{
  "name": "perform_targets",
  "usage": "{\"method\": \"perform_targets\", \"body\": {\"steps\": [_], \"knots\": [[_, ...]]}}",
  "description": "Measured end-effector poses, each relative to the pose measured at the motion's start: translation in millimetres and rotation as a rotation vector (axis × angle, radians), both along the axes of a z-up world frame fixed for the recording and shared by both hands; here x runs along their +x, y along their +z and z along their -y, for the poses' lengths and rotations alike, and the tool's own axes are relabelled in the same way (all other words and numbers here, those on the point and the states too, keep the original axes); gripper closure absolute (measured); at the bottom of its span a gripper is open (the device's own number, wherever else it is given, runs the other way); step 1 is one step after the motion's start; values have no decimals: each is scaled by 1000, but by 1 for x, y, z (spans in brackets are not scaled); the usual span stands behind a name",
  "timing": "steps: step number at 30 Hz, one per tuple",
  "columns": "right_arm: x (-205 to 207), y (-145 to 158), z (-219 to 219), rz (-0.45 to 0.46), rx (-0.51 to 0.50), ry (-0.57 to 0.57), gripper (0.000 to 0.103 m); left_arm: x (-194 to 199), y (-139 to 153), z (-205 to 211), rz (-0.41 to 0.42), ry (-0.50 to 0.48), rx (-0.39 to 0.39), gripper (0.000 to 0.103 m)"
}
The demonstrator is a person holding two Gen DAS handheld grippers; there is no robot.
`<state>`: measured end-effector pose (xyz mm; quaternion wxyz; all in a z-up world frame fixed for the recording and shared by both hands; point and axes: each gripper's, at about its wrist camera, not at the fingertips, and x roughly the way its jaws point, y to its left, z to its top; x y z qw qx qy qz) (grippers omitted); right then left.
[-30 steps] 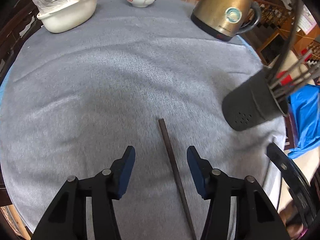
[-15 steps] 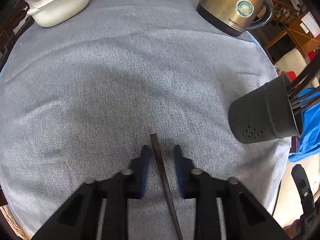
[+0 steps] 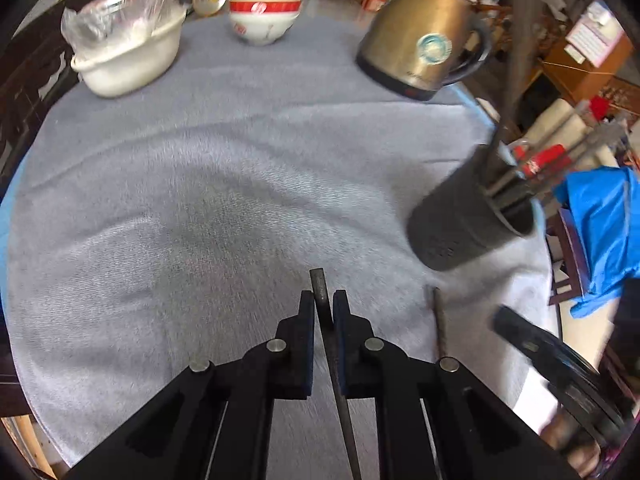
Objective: Organize utensils
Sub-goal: 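Lift both held chopsticks up from the cloth toward the holder, then carry both chopsticks above the grey holder and lower them in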
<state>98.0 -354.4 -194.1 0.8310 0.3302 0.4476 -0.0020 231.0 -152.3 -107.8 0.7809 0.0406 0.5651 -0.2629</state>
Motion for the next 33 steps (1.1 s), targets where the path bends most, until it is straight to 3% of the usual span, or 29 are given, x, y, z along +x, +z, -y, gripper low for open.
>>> {"method": "perform_targets", "body": {"steps": [3, 11, 13, 15, 18, 22, 33], "knots": [[12, -13, -7, -42, -32, 9, 66, -13, 20, -9, 36, -21, -35, 94], [46, -35, -31, -142, -197, 69, 69, -31, 58, -25, 96, -42, -113, 95], [50, -35, -38, -153, -248, 84, 73, -32, 62, -27, 104, -44, -124, 95], [53, -35, -43, -176, -306, 90, 92, -34, 66, -28, 116, -48, -133, 95], [50, -33, -45, -171, -318, 105, 95, -38, 76, -29, 147, -48, -134, 95], [35, -19, -40, -115, -267, 82, 95, -46, 91, -34, 182, -35, -142, 96], [-18, 79, -20, 206, -229, -39, 97, -67, 133, -37, 300, -13, -188, 96]]}}
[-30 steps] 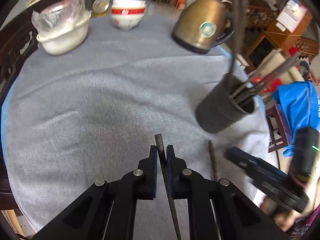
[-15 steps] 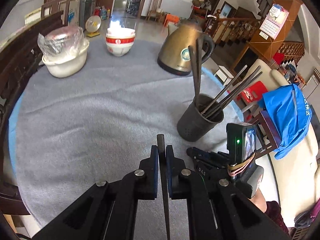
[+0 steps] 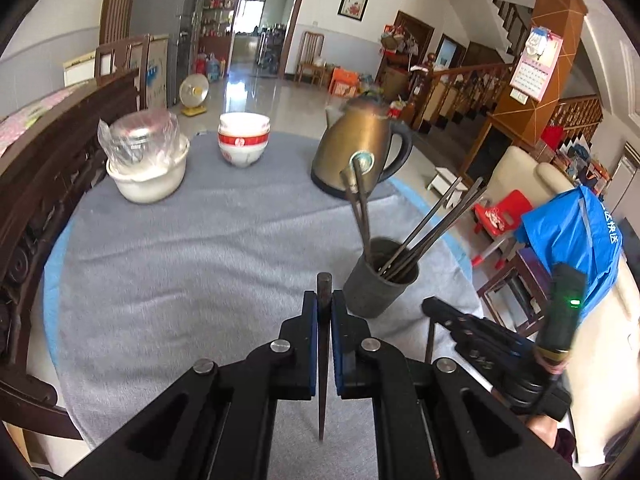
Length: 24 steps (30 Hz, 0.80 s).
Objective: Organize utensils
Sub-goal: 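Carry both chopsticks above the grey holder and lower them in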
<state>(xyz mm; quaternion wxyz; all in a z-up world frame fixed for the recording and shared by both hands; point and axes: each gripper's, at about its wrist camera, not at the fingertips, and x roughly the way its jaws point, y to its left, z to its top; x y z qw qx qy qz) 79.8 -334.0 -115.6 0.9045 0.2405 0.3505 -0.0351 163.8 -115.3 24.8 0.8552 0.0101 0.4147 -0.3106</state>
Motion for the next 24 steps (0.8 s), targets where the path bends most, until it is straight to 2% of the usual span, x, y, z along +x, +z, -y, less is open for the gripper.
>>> {"method": "perform_targets", "body": {"steps": [3, 12, 24], "knots": [[-13, 20, 3, 65, -24, -32, 97, -3, 6, 3, 18, -2, -3, 96], [-36, 54, 19, 225, 5, -110, 97, -12, 26, 10, 85, -10, -37, 96], [-45, 118, 41, 436, -61, -225, 97, -8, 71, 35, 220, -12, -138, 96]]}}
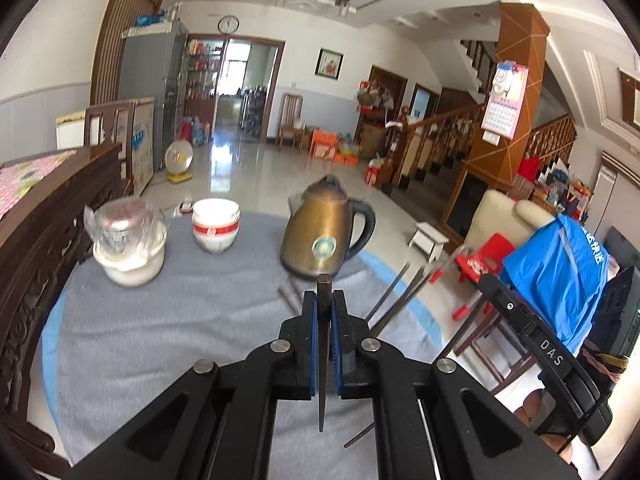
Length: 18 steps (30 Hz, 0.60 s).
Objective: Organize utensils
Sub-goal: 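Carry both chopsticks above the grey holder and lower them in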
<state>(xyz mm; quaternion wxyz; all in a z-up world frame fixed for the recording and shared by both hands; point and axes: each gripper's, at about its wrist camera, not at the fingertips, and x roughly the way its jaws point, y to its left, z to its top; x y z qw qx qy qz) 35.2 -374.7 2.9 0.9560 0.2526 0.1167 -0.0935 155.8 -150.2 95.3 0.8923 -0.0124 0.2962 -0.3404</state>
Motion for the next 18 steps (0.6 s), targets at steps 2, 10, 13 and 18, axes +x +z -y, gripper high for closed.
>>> {"method": "perform_targets", "body": {"steps": [2, 10, 13, 18], "knots": [[1, 12, 5, 36, -16, -30, 97, 4, 10, 8, 31, 2, -26, 96], [21, 43, 14, 137, -102, -160, 97, 19, 32, 41, 134, 29, -109, 96], [38, 39, 14, 134, -122, -182, 97, 25, 26, 55, 178, 54, -106, 96], [64, 13, 9, 50, -149, -174, 97, 41, -2, 77, 167, 79, -62, 96]]}}
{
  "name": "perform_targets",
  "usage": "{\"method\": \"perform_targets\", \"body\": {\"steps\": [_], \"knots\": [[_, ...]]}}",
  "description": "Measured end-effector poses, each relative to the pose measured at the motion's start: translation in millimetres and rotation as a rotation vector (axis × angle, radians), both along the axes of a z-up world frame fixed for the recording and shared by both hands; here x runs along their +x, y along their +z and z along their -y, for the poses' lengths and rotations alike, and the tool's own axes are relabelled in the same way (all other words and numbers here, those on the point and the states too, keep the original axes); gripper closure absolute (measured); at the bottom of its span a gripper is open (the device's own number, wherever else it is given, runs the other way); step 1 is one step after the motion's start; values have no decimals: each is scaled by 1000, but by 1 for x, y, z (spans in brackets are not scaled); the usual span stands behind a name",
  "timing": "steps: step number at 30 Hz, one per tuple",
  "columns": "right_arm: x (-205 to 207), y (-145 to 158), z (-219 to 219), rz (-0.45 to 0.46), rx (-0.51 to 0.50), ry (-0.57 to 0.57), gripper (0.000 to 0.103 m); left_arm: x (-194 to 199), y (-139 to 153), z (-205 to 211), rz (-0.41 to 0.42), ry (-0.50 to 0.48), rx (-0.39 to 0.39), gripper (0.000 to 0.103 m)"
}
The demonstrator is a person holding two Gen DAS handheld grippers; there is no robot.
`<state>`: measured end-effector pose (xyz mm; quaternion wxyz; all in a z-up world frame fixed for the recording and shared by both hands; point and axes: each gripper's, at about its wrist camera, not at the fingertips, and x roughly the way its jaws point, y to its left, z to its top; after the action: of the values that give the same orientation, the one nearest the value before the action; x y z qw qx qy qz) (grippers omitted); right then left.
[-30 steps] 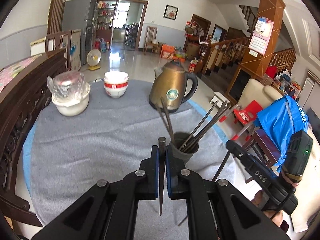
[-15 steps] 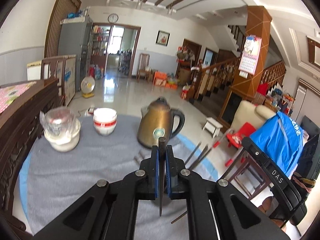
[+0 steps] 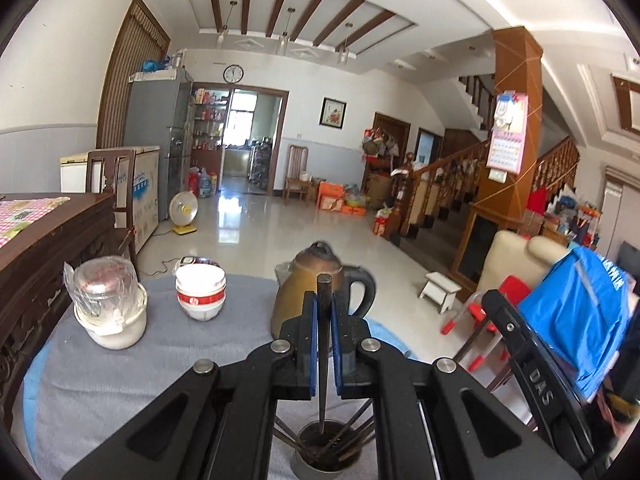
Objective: Organize utensils
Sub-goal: 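Carry both chopsticks above the grey holder and lower them in, then open both tools to release the chopsticks and withdraw them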
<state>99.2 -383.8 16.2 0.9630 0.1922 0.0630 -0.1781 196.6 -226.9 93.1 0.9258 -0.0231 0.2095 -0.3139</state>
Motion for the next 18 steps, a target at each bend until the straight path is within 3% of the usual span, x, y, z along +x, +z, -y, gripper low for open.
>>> {"method": "perform_targets", "body": {"steps": [5, 11, 14, 16, 18], "knots": [[7, -24, 1, -77, 19, 34, 97, 11, -34, 16, -63, -2, 70, 96], [-2, -46, 13, -145, 106, 78, 95, 0, -40, 14, -77, 5, 129, 95], [-10, -56, 23, -172, 204, 100, 93, -14, -31, 5, -51, 9, 141, 81], [-18, -62, 28, -181, 259, 110, 93, -25, -24, -3, -29, 16, 149, 52], [-32, -66, 34, -182, 307, 113, 92, -40, -17, -17, 8, 26, 153, 49]]}}
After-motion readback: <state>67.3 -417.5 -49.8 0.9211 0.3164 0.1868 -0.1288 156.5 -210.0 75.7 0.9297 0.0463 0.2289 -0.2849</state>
